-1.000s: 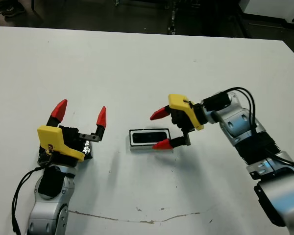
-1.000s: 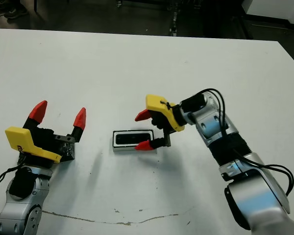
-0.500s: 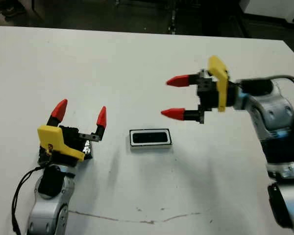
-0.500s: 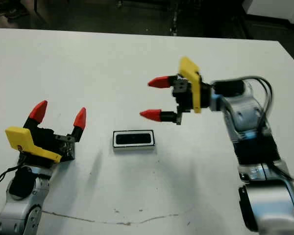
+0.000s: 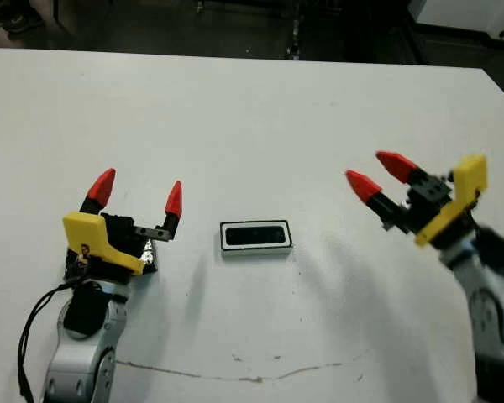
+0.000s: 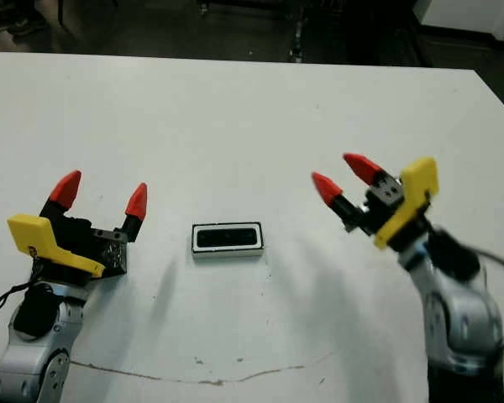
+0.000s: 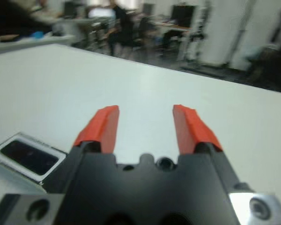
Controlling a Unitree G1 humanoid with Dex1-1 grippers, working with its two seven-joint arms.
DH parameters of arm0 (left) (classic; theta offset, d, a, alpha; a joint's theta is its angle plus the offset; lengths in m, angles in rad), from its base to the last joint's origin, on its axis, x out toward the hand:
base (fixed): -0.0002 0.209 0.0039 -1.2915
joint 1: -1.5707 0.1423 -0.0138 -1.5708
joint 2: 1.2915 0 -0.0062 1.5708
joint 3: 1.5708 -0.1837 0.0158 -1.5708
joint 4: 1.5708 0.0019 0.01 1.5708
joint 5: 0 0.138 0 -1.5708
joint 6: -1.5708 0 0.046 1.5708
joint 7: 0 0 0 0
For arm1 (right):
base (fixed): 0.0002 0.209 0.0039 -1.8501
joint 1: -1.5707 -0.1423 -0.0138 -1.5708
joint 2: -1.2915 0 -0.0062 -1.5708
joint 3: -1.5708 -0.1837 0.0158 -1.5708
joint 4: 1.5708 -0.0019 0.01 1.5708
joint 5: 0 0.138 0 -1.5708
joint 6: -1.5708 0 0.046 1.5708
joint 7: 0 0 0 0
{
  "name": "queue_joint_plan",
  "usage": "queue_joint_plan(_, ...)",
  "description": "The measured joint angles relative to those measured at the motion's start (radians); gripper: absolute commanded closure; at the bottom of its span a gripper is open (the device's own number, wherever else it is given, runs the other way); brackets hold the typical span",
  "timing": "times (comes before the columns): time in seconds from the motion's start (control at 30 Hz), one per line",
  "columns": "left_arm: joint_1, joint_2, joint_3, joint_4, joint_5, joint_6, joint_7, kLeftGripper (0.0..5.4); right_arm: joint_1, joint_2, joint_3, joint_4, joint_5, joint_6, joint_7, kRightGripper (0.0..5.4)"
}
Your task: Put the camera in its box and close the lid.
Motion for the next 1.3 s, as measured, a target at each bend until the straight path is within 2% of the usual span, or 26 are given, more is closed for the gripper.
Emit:
queue_joint_plan(0.13,0.001,0.0,0.003,0.0,0.001,0.001,-0.001,0.0,0.105,0.117,-0.005,-0.002,-0.012,-0.135,-0.11,3.48)
queue_joint_plan(0.23,0.001,0.0,0.006,0.0,-0.001,0.0,-0.005,0.0,0.129,0.16,0.012,0.027,-0.029,-0.212,-0.146,4.0)
queue_joint_plan(0.37,0.001,0.019,0.02,-0.001,-0.001,-0.004,-0.017,0.0,0.13,0.171,0.045,0.046,-0.074,-0.268,-0.183,4.67)
queue_joint_plan(0.5,0.002,0.087,0.059,-0.053,-0.003,0.023,-0.045,0.0,0.139,0.176,0.069,0.054,-0.08,-0.28,-0.197,5.35)
queue_joint_plan(0.6,-0.005,0.173,0.113,-0.081,-0.038,0.045,-0.106,0.0,0.141,0.174,0.079,0.065,-0.088,-0.295,-0.198,5.38)
queue_joint_plan(0.93,-0.05,0.52,0.29,-0.103,-0.241,0.205,-0.411,0.0,0.151,0.168,0.098,0.069,-0.095,-0.3,-0.231,5.38)
queue_joint_plan(1.03,-0.083,0.658,0.312,-0.043,-0.277,0.224,-0.57,0.0,0.157,0.166,0.104,0.067,-0.101,-0.3,-0.24,5.38)
queue_joint_plan(1.17,-0.185,0.823,0.299,0.115,-0.302,0.19,-0.845,0.0,0.162,0.159,0.111,0.064,-0.108,-0.3,-0.25,5.38)
queue_joint_plan(1.3,-0.325,0.863,0.225,0.311,-0.317,0.093,-1.084,0.0,0.163,0.157,0.117,0.065,-0.112,-0.301,-0.25,5.38)
